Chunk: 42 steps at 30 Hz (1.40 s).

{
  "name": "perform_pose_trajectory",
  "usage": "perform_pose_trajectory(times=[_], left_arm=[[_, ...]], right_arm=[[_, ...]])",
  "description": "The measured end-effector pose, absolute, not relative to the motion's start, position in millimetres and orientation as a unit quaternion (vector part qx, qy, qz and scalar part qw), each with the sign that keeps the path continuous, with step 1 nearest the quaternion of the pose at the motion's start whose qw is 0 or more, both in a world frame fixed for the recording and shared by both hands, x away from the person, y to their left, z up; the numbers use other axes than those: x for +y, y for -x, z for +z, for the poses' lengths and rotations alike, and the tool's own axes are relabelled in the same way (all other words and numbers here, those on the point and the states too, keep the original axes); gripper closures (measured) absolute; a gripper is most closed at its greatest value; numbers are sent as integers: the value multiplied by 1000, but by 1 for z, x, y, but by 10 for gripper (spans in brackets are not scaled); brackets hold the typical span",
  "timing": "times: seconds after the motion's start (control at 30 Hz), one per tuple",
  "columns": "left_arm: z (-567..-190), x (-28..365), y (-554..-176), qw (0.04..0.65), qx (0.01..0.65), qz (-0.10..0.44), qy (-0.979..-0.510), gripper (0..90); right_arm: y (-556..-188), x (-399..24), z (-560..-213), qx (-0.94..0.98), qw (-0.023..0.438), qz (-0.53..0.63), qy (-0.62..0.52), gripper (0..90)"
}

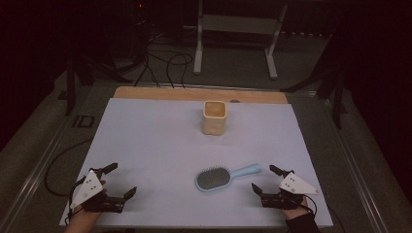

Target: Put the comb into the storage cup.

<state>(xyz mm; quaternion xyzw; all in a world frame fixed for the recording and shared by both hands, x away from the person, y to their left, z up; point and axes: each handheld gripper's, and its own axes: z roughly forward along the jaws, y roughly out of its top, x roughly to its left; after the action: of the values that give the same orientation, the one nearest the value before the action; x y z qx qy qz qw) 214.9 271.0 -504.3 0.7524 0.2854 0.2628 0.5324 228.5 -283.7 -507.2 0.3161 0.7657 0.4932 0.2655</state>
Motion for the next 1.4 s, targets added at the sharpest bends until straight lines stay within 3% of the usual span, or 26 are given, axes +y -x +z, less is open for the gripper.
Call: perform_pose_trajectory(times=[0.87,1.4], left_arm=[[-506,275,-214,543,295,253,-745,0],[-506,275,-213,543,298,253,-744,0]], right_arm=[[-227,-273,-499,793,234,475,-301,99],[-219,-263,-459,802,246,475,-265,99]])
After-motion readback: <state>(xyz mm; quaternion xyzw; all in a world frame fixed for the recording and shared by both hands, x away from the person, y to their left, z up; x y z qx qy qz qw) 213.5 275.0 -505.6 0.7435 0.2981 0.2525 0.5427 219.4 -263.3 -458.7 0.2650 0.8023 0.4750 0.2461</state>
